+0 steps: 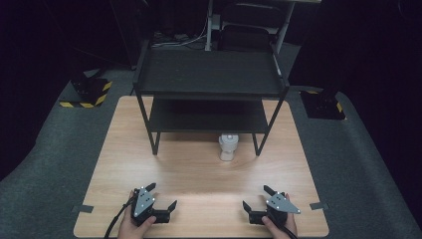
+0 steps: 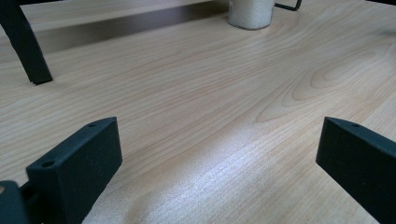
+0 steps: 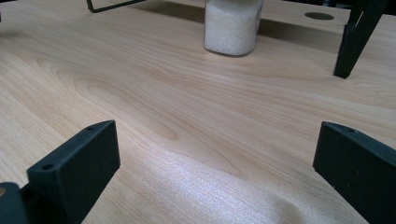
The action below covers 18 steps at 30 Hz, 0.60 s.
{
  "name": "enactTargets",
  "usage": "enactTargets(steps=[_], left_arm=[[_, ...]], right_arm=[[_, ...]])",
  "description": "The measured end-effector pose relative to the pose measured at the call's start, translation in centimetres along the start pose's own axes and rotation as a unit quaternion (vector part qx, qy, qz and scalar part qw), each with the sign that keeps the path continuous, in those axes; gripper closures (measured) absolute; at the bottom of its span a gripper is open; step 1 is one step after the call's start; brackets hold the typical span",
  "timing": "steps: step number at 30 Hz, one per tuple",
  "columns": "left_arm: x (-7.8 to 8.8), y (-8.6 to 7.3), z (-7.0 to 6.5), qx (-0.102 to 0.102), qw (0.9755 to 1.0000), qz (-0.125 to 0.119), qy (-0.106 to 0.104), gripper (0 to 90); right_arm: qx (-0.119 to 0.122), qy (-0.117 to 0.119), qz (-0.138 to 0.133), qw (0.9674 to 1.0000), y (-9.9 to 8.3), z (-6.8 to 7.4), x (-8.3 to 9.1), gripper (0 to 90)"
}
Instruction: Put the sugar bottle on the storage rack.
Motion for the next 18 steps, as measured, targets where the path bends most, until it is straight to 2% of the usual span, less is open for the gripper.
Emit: enactTargets(steps=[18], left_arm=[[-0.13,0.22,0.28,0.008,0.9999,0.011,-0.009,0.6]], right_arm=[[0.006,-0.007,-0.001,1.0,-0.02,0.24,0.06,0.5]])
Point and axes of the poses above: each handheld gripper's, and its own axes: x roughly backward along the jaws, y roughly out of its top, z roughly to its left, the point moved 8 cm from there along -x, roughly forward along the jaws, and after that the axes turned 13 degrees about x, right-handed, at the moved point
